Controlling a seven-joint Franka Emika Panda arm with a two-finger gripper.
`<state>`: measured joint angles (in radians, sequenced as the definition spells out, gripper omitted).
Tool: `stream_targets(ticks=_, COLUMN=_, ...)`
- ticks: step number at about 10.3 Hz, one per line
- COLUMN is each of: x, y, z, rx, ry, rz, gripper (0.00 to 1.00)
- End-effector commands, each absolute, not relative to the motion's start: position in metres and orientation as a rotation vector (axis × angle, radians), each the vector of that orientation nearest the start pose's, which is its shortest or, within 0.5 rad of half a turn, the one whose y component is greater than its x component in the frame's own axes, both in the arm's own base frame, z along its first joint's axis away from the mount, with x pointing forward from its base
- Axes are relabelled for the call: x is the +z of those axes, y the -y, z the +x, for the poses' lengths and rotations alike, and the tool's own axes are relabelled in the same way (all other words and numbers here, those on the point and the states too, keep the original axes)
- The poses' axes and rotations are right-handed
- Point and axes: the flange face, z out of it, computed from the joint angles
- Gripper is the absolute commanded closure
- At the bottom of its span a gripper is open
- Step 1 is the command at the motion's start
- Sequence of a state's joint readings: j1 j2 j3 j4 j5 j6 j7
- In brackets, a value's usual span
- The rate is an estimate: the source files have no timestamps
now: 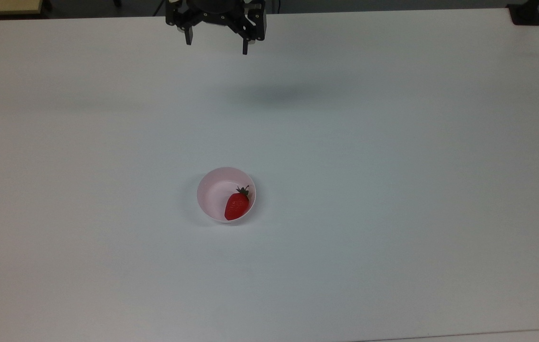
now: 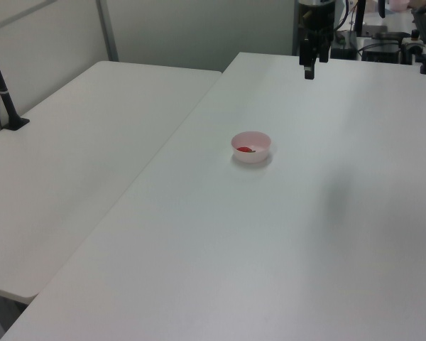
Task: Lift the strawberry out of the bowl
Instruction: 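Lower the gripper down into the pink bowl over the red strawberry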
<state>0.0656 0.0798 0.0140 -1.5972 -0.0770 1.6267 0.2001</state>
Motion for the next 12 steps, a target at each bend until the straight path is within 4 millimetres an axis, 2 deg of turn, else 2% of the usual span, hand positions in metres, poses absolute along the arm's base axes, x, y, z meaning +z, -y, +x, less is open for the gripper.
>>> stream_targets(ticks=1, x=0.577, y=-0.031, z=0.571, rx=0.048, ry=-0.16, rz=-3.211, gripper=0.0)
stream_targets(ticks=6, x=0.574, y=-0.032, z=0.58, rx=0.039, ry=-0.193, rz=-3.197, gripper=0.0)
stream_targets(ticks=7, x=0.562, y=-0.035, z=0.587, rx=0.071, ry=-0.263, rz=-3.163, gripper=0.0)
stream_targets(ticks=9, x=0.545, y=-0.038, z=0.611, rx=-0.008, ry=-0.463, rz=-3.125, gripper=0.0)
stream_targets(ticks=11, x=0.502, y=-0.04, z=0.642, rx=-0.077, ry=-0.706, rz=-3.065, gripper=0.0)
stream_targets(ticks=12, x=0.476, y=-0.042, z=0.656, rx=-0.099, ry=-0.839, rz=-3.026, gripper=0.04)
